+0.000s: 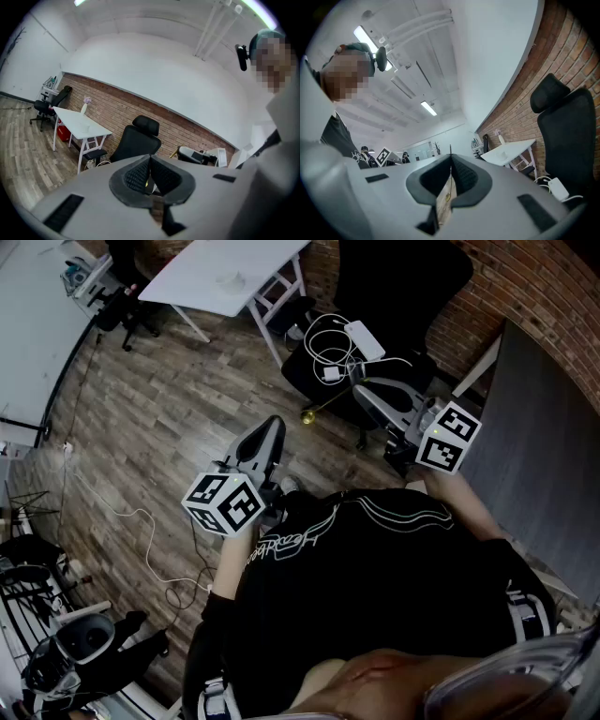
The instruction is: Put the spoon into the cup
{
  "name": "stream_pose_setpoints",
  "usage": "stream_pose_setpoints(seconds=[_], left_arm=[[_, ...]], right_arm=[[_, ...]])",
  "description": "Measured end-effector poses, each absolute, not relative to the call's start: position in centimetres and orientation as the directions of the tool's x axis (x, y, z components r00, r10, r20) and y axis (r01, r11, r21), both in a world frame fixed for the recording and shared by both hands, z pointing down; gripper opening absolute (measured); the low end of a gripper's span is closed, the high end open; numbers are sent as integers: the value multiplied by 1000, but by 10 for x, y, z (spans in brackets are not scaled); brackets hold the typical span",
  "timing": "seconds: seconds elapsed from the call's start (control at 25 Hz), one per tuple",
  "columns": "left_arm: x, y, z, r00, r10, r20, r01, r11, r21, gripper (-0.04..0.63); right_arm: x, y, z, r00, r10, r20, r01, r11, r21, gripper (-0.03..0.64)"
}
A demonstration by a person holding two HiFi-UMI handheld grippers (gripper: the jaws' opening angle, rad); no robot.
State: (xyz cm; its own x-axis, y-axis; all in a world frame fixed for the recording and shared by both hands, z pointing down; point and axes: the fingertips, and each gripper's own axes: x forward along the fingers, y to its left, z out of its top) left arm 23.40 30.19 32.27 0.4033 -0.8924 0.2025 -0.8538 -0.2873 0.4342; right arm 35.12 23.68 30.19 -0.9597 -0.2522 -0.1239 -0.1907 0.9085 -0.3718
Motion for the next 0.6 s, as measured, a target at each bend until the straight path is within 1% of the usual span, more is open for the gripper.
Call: stream_pose_setpoints(seconds=[0.6], left_arm=[[221,301,333,388,-893,227,-860,-261,439,5]], right_arm=[[331,234,309,-967,-216,-134,-150,910,-386,0]])
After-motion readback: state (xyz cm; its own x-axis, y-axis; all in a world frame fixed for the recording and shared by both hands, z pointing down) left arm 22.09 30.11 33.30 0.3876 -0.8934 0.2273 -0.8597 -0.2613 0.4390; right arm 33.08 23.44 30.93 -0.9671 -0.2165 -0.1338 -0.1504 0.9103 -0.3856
